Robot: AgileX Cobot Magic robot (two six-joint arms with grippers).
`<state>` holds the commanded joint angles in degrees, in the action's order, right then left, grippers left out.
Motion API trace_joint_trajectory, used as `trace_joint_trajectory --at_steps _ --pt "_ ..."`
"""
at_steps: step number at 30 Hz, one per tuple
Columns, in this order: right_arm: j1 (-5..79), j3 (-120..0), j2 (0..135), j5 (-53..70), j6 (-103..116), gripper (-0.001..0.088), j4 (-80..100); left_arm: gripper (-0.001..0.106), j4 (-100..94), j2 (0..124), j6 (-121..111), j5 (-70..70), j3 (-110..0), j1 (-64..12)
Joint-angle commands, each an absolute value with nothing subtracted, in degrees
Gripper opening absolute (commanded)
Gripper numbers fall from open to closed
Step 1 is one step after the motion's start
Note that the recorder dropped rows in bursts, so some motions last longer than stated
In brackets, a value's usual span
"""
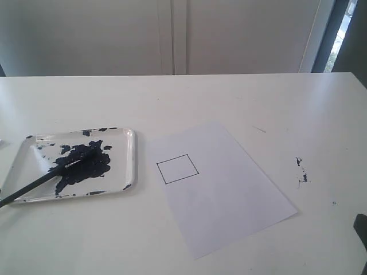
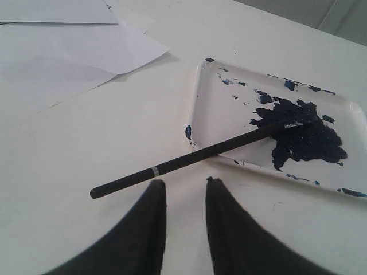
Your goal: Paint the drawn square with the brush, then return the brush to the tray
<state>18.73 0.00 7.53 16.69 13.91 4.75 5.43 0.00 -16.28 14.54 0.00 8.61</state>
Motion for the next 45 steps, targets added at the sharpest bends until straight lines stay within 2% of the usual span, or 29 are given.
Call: trace_joint_trajectory --at_steps 29,45 --pt "18.73 0.00 7.53 12.44 10.50 0.0600 6.06 0.031 5.43 0.00 -16.28 6.84 0.00 8.61" --pt "18.73 0.00 7.53 1.26 7.21 0.0600 6.04 0.031 5.94 0.00 -20.44 -5.96 0.00 8.61"
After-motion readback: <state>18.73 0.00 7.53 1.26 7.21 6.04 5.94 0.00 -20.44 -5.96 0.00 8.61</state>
